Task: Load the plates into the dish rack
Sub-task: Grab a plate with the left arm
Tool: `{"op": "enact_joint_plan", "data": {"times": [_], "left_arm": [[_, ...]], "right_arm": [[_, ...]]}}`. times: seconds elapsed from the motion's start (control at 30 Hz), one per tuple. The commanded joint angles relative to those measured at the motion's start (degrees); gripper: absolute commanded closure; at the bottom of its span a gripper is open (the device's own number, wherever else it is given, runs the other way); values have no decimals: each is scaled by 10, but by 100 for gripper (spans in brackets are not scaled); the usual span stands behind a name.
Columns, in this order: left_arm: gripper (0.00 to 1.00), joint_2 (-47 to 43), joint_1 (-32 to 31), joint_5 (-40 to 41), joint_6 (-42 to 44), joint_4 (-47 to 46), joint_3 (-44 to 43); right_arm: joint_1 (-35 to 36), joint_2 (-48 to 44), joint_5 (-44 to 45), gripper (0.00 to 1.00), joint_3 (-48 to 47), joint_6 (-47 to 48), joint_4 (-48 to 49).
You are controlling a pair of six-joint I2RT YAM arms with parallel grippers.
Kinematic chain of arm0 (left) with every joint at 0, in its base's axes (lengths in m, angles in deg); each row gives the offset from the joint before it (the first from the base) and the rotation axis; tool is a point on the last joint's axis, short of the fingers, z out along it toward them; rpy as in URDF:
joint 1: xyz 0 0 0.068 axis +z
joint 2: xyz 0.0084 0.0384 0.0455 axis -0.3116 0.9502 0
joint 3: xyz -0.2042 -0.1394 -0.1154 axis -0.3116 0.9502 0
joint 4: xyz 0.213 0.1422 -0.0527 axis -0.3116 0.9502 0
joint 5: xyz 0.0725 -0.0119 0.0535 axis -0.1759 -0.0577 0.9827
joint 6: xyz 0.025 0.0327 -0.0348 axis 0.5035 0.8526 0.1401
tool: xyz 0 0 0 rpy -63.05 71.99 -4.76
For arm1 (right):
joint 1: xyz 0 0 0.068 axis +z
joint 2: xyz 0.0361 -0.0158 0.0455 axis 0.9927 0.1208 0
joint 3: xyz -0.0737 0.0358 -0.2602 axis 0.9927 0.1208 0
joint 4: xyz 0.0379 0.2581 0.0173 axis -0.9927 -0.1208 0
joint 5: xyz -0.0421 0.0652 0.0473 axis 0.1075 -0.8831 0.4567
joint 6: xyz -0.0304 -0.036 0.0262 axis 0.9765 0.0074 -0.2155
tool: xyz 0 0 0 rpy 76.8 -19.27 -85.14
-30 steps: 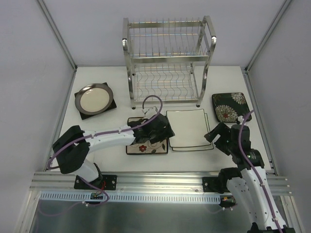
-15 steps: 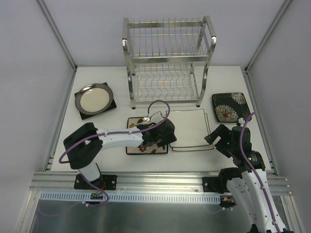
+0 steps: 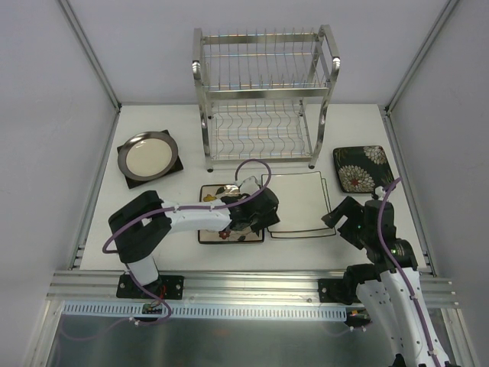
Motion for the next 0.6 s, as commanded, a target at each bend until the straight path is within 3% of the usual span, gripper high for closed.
{"op": "enact_joint_plan", "data": {"times": [0.0, 0.3, 0.47, 0.57], "left_arm": [[53, 12, -6, 22, -10, 1, -16], [58, 25, -6, 37, 4, -9, -28], [72, 19, -5, 44, -1, -10, -14], [76, 11, -5, 43, -2, -8, -8]], "right_arm": [[1, -7, -1, 10, -27, -5, -6], [1, -13, -2, 10, -26, -3, -7], [1, -15, -3, 10, -25, 2, -7], [1, -15, -7, 10, -24, 2, -5]]}}
